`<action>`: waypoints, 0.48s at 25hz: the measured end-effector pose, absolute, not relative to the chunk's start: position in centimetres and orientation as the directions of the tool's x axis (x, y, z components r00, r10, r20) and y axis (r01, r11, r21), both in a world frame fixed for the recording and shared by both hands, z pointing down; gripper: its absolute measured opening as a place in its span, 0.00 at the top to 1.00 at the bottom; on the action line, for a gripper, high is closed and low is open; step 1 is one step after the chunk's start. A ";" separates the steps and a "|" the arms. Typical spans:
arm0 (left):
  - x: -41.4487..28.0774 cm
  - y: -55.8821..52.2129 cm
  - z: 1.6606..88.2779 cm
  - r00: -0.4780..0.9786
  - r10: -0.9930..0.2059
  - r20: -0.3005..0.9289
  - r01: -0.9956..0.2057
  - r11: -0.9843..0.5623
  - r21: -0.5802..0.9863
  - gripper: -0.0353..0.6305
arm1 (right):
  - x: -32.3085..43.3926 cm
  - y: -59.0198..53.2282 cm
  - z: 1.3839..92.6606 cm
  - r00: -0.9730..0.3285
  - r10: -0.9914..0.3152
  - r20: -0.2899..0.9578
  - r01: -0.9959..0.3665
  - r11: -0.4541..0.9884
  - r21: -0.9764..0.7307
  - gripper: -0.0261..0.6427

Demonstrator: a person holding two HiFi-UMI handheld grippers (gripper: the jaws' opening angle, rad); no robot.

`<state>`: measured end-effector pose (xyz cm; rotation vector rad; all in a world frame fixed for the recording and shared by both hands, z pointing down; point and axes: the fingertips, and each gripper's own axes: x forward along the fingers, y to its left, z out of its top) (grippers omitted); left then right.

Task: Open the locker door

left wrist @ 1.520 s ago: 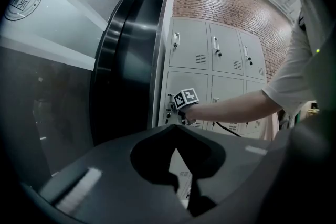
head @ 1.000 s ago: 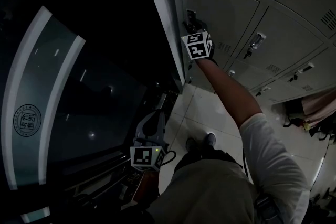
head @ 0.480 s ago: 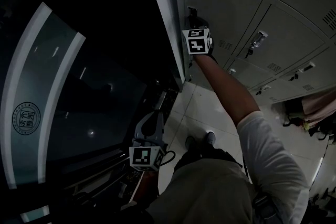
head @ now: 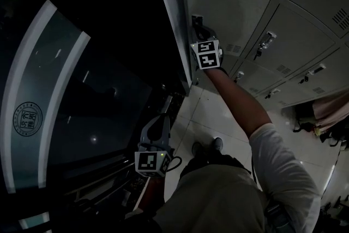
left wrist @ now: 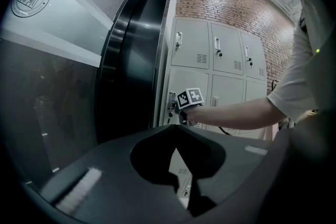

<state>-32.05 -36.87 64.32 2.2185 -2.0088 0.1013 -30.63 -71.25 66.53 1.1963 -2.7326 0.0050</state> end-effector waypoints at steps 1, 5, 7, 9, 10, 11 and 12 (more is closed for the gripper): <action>-31.9 -36.9 64.1 0.105 -0.984 0.147 -0.993 -0.096 0.061 0.84 | -30.5 -70.3 66.5 -0.681 -0.719 0.137 -0.720 0.692 0.057 0.94; -31.3 -37.1 63.2 0.115 -0.986 0.123 -0.992 -0.109 0.056 0.84 | -29.6 -66.5 66.3 -0.731 -0.674 0.109 -0.673 0.738 0.055 0.93; -31.1 -37.5 62.2 0.112 -0.993 0.030 -0.993 -0.110 0.050 0.84 | -28.8 -64.4 66.1 -0.759 -0.645 0.087 -0.642 0.764 0.068 0.93; -30.8 -37.7 61.5 0.110 -0.993 -0.031 -0.993 -0.111 0.040 0.84 | -27.5 -62.1 66.1 -0.787 -0.614 0.068 -0.609 0.789 0.079 0.93; -30.6 -37.7 61.4 0.113 -0.993 -0.031 -0.993 -0.114 0.036 0.84 | -26.8 -61.1 66.1 -0.798 -0.599 0.062 -0.594 0.800 0.083 0.92; -30.2 -37.6 61.3 0.118 -0.993 -0.012 -0.992 -0.118 0.034 0.84 | -26.0 -60.1 66.0 -0.809 -0.585 0.058 -0.580 0.810 0.084 0.92; -29.8 -37.5 61.3 0.125 -0.992 0.025 -0.992 -0.124 0.035 0.84 | -25.2 -59.2 65.9 -0.818 -0.572 0.054 -0.567 0.819 0.085 0.92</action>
